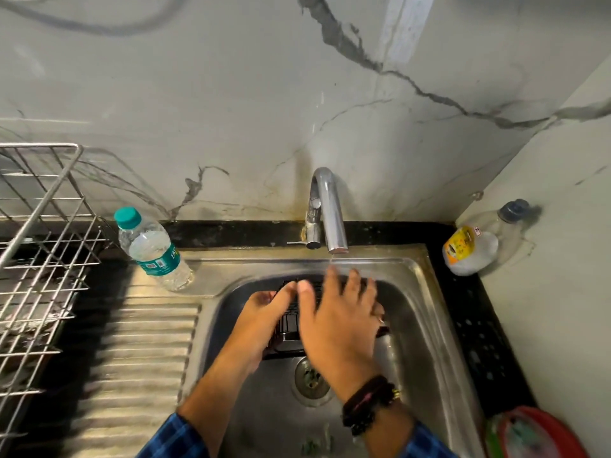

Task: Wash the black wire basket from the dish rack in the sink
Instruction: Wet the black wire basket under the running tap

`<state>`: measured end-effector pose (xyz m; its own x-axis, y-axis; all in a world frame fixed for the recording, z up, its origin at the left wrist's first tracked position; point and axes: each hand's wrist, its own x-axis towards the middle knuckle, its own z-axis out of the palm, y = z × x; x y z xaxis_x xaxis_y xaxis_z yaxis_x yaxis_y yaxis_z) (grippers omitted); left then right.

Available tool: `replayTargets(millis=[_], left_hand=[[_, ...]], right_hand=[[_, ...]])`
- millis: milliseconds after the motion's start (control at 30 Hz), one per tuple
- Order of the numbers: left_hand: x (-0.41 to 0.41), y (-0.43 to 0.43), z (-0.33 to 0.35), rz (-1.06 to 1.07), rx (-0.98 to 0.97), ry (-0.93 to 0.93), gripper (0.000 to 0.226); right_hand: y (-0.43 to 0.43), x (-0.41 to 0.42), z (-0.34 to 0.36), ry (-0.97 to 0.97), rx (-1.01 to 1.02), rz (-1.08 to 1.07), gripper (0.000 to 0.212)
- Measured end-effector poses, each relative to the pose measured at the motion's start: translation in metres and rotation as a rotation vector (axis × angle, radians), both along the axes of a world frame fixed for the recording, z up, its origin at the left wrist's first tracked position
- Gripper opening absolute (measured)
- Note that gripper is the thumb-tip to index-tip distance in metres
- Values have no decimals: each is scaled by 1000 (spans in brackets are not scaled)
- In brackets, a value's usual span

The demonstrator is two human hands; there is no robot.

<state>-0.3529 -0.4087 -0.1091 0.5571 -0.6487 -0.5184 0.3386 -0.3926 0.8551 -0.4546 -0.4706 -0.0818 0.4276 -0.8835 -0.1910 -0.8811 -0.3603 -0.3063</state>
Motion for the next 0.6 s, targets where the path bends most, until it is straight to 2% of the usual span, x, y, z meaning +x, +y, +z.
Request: replayTargets(millis=[100, 167, 267, 300, 367, 400, 467, 533, 600], left_hand=[[2, 4, -8, -24, -26, 99, 45], [0, 6, -12, -27, 22, 129, 48], [-4, 3, -11, -86, 74, 40, 74], [-6, 1, -8, -135, 93, -2, 71], [-9, -5, 1, -215, 142, -78, 49], [-10, -8, 3, -244, 164, -135, 40], [-8, -12, 5, -317, 193, -369, 30], [-7, -16, 7, -408, 196, -625, 21], [-5, -13, 12, -401, 144, -812, 21]], right_hand=[[15, 10, -3, -58, -182, 359, 65], [3, 3, -9, -134, -195, 511, 56], [-25, -16, -15, -201, -30, 364, 59], [-30, -21, -17, -228, 32, 292, 66], [-34, -28, -21, -269, 163, 207, 72], [-35, -31, -23, -273, 197, 202, 68], [-42, -34, -29, -318, 215, 201, 46], [-56, -39, -32, -443, 245, 138, 22], [-74, -46, -32, -584, 298, 57, 9]])
